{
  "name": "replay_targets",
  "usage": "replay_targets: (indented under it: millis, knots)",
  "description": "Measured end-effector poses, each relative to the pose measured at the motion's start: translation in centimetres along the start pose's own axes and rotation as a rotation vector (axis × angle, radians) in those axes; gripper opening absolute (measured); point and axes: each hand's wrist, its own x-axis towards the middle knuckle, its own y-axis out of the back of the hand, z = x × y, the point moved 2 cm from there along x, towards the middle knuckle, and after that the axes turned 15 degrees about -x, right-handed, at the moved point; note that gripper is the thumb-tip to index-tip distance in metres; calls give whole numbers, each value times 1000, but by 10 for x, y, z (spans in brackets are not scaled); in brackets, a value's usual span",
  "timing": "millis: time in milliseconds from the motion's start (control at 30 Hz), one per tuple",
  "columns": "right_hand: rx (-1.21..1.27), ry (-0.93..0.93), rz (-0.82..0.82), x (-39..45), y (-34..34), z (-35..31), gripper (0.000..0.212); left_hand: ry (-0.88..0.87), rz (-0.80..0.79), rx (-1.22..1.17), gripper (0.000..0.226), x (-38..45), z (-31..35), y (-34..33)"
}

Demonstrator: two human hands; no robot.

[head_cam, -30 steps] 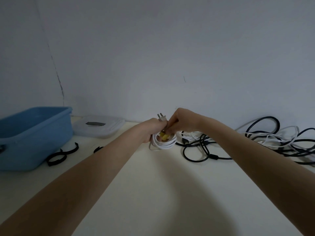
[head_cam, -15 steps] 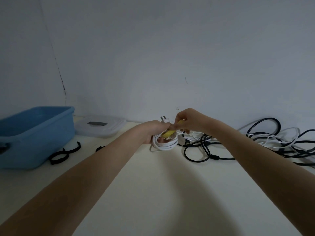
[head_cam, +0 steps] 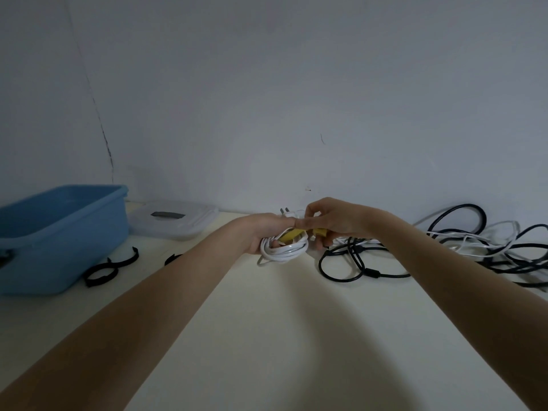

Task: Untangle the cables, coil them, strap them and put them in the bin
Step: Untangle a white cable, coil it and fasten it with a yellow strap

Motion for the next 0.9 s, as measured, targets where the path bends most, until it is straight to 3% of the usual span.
replay_targets:
  millis: [367,600,800,900]
  knots:
    - [-180,23,-6,1,-3,-5,25,-126,70,-61,23,8,-4,-2]
    - [-316,29,71,4,-1,1,30,-35,-240,-95,15,4,-2,0]
    - [-358,42,68,7,4,-3,28,-44,-132,105,22,10,-1,2]
    - [-411,49,82,7,7,-5,27,-68,-125,83,24,10,2,2]
